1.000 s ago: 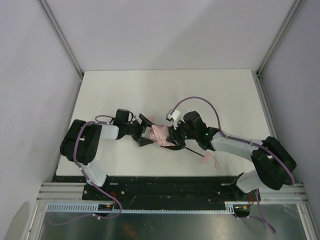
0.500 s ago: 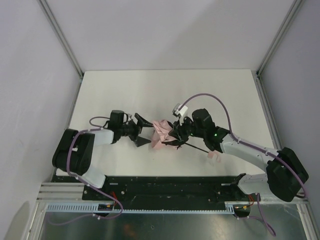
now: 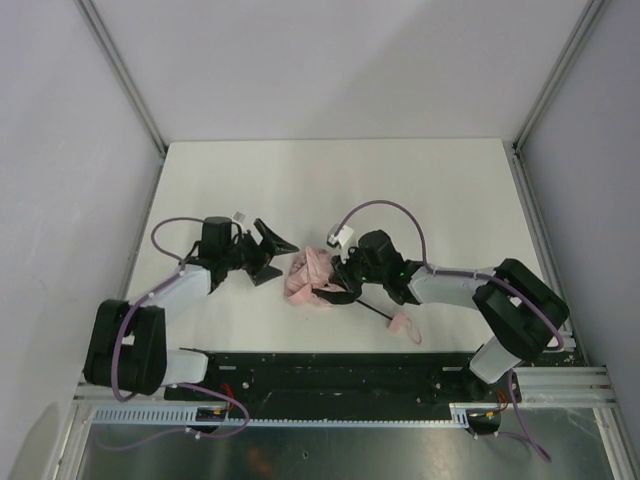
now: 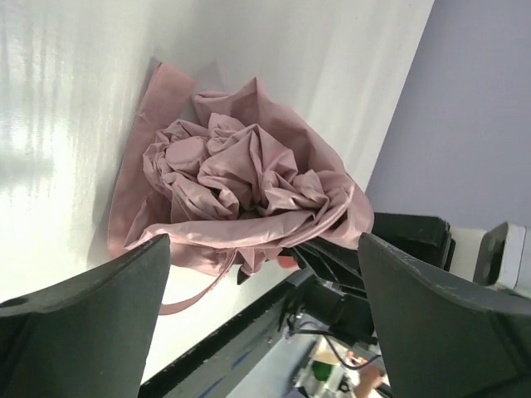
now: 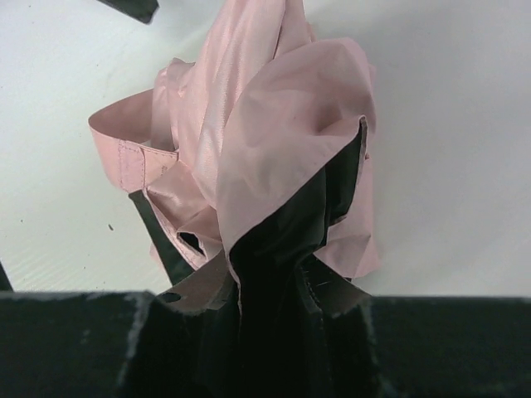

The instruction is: Put away the umbrella

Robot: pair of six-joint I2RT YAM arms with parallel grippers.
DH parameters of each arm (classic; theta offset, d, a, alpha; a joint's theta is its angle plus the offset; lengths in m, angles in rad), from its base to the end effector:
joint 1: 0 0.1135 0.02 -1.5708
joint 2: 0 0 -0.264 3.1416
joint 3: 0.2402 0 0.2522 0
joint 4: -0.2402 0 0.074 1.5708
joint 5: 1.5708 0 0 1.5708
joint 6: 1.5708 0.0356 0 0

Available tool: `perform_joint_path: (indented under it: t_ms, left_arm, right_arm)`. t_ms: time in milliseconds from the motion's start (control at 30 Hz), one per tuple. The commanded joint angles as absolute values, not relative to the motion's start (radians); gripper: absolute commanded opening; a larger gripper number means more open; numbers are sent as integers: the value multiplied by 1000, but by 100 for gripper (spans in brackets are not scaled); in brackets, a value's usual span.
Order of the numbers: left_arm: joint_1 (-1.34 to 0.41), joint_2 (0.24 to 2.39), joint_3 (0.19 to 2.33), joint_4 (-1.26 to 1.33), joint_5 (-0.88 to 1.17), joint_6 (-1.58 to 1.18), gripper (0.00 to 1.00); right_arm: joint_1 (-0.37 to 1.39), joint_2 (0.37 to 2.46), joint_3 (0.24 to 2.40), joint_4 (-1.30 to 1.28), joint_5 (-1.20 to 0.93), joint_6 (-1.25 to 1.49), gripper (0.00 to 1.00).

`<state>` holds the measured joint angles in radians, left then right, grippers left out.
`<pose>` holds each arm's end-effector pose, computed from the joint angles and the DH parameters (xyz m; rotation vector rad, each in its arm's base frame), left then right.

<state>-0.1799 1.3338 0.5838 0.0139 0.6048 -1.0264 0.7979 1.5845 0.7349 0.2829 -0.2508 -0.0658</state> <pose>0.2470 -0.0655 0.1777 -0.7079 2.4093 -1.2647 0.2185 0.2366 0.1749 -1.0559 1.9286 0.6892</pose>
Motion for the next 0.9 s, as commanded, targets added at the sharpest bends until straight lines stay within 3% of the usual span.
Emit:
perform_joint_path:
  t_ms: [0,100,167,367,533,767,867]
  left_arm:
    - [-167,1232,623,-112,549,-834,92]
    - [-173,1159,621,-127,547,-782,75]
    - [-190,1141,635,-129,582,-754,71]
    - [-317,1117,620,-149,590,-702,82]
    - [-412,1092,568,-197,470,-679,82]
    - [-489,1061,546,-231,340,-607,91]
    - [-501,1110,565,-221,324,-542,88]
  right_arm:
    - [821,1654,735,258,-262,-43,9]
    - [831,1675,735,267,-308,-23,26]
    - [834,1676,735,274,-340,-10,37]
    - [799,1626,734,307,-387,86,60]
    - [769,1613,736,336,-436,120,66]
    - [749,1661,744,371,-510,139,68]
    - [739,1673,743,390,-537,149,69]
